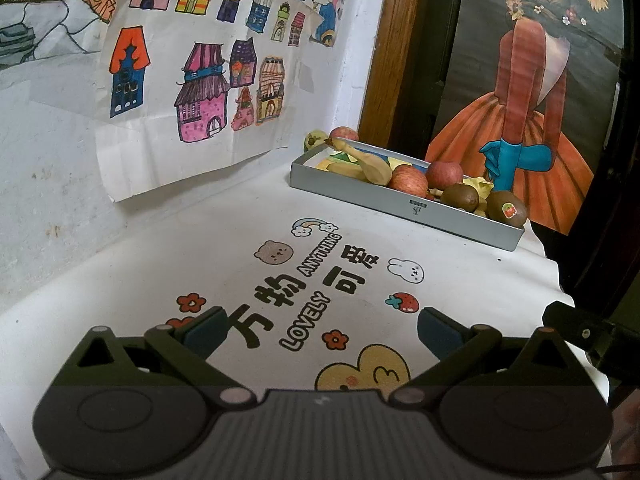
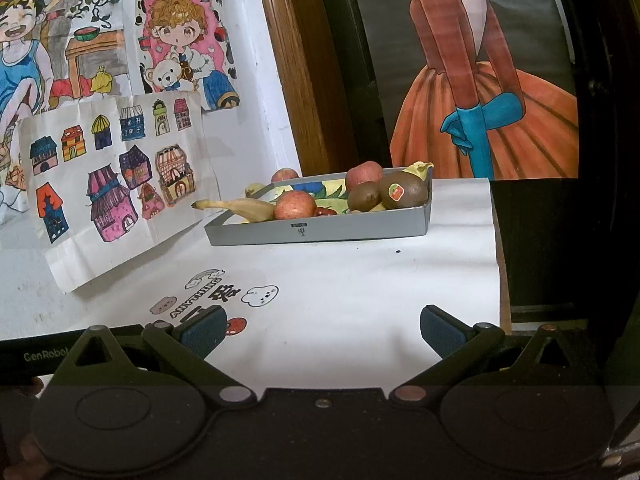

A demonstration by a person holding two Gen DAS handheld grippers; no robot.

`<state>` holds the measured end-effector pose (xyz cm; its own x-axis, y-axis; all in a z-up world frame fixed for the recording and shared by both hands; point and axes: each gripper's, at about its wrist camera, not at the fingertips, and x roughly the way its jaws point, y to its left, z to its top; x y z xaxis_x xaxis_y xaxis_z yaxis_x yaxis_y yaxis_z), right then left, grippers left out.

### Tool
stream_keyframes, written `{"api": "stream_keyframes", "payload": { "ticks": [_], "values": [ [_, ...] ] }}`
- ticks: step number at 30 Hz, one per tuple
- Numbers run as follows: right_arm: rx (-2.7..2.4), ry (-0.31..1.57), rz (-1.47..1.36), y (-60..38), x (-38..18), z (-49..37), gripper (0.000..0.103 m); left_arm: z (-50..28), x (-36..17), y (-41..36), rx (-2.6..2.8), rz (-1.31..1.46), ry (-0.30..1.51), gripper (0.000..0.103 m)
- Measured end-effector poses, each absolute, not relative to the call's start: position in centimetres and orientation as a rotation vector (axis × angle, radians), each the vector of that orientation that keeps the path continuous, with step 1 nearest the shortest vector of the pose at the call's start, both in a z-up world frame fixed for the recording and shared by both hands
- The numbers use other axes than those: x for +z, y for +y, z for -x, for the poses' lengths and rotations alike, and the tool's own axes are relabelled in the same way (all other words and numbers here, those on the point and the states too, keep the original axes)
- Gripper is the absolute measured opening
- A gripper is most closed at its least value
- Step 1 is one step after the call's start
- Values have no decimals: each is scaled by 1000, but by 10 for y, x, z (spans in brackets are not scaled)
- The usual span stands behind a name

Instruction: Organize fruits

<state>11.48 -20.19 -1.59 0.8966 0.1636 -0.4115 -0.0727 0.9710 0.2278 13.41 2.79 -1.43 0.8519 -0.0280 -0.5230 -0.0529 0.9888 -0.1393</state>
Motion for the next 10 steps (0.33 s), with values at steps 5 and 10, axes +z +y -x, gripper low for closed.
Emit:
{"api": "stream_keyframes", "payload": {
  "ticks": [5, 10],
  "values": [
    [124, 444, -209, -202, -17, -115, 102, -134, -14, 27, 14, 151, 553, 103],
    [123, 446, -208, -201, -18, -114, 102, -134, -14, 27, 13, 150, 553, 103]
  ]
}}
